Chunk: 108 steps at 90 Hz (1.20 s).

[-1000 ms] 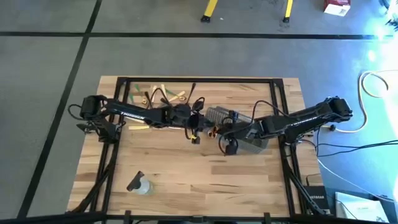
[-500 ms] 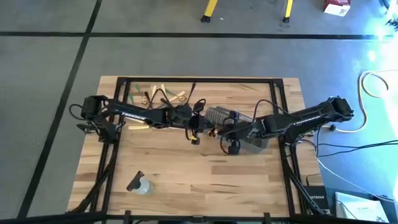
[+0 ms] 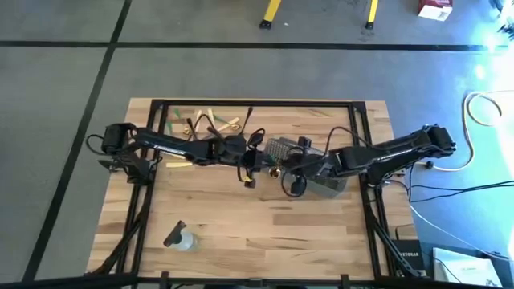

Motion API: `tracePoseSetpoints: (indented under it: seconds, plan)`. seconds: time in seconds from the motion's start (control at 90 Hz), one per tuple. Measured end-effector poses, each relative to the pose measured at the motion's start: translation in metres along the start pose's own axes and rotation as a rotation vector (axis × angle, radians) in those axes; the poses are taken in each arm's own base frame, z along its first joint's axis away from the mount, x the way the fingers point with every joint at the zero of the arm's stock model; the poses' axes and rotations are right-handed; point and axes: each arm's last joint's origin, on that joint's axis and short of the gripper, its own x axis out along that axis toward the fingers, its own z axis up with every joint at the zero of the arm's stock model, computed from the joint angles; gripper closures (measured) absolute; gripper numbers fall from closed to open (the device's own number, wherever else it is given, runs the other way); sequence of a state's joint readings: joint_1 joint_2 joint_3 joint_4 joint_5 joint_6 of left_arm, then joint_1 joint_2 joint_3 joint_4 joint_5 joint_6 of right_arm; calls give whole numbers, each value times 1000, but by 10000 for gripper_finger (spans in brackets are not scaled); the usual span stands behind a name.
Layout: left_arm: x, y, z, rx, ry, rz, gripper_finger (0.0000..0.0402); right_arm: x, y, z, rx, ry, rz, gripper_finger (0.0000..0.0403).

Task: Sort silverware
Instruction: Put the gold spoon into the cutlery rack

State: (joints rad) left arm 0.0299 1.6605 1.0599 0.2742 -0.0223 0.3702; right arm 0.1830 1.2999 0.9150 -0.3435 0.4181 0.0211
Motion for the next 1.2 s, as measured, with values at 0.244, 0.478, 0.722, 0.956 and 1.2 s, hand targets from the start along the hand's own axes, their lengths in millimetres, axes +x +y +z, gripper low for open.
tracePoseSetpoints:
  seconds: [0.244, 0.478, 0.722, 0.956, 1.2]
  plan:
    - [-15, 11, 5, 5, 62, 87, 402, 6, 4, -5, -15, 49, 90, 403]
    - [-17, 22, -6, -59, 138, 104, 402, 2, 0, -2, -7, 21, 44, 403]
    - [-17, 22, -7, -64, 142, 98, 402, 2, 3, 0, -19, 1, 147, 403]
    - [-16, 19, -6, -87, 139, 93, 402, 2, 2, 1, -18, -10, 103, 403]
    - [-17, 12, -5, -58, 163, 91, 402, 12, -2, 4, -13, -34, 122, 403]
